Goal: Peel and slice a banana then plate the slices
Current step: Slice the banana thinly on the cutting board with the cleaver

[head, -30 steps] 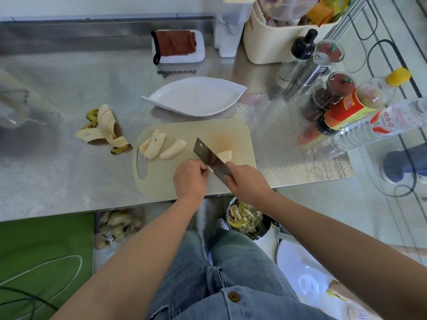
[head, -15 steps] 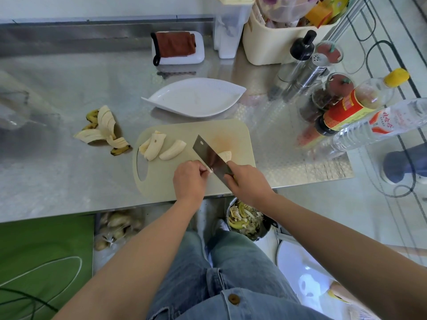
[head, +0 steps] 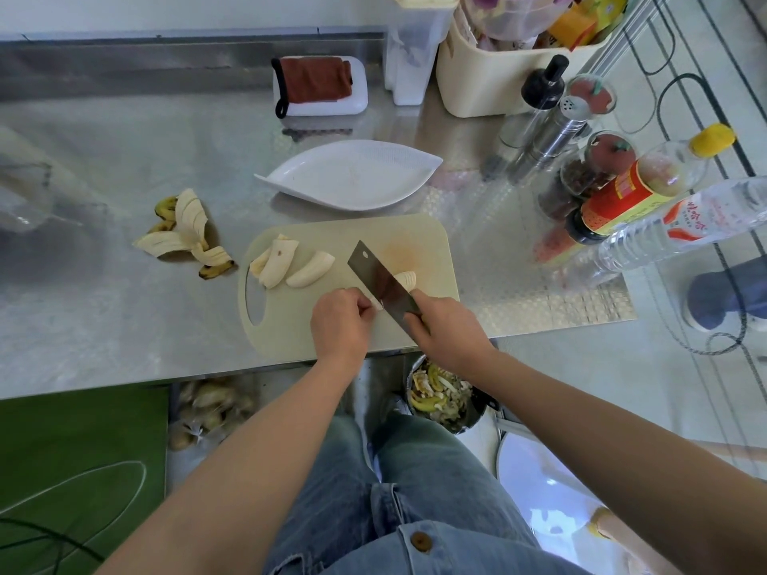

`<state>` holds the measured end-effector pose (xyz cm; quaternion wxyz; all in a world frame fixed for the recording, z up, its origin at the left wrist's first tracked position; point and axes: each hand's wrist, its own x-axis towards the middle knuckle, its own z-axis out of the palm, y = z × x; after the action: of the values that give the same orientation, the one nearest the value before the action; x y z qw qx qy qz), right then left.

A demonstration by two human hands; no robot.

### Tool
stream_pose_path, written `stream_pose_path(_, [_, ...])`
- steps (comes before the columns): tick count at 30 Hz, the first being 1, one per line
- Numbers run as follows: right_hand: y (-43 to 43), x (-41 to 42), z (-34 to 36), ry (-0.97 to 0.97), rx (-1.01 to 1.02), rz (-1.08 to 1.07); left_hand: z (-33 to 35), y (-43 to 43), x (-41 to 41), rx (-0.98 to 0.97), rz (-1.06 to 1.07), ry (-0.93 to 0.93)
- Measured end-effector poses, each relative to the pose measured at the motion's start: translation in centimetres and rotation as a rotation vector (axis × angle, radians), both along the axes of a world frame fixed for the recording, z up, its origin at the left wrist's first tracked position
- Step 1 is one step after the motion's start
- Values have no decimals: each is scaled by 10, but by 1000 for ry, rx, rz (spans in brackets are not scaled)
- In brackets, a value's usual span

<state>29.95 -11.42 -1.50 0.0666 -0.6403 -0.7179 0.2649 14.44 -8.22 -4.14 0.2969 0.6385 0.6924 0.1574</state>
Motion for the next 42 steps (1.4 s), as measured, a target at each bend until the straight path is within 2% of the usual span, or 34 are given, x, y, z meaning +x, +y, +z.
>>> stream_pose_path(15, [0, -3, -7, -72, -54, 32, 3, -1, 1, 7, 2, 12])
stream_pose_path(23, [0, 2, -1, -4, 11, 4, 3, -2, 1, 19, -5, 15])
stream_pose_path(42, [1, -1, -3, -60, -34, 50, 2, -1, 1, 0, 13, 17])
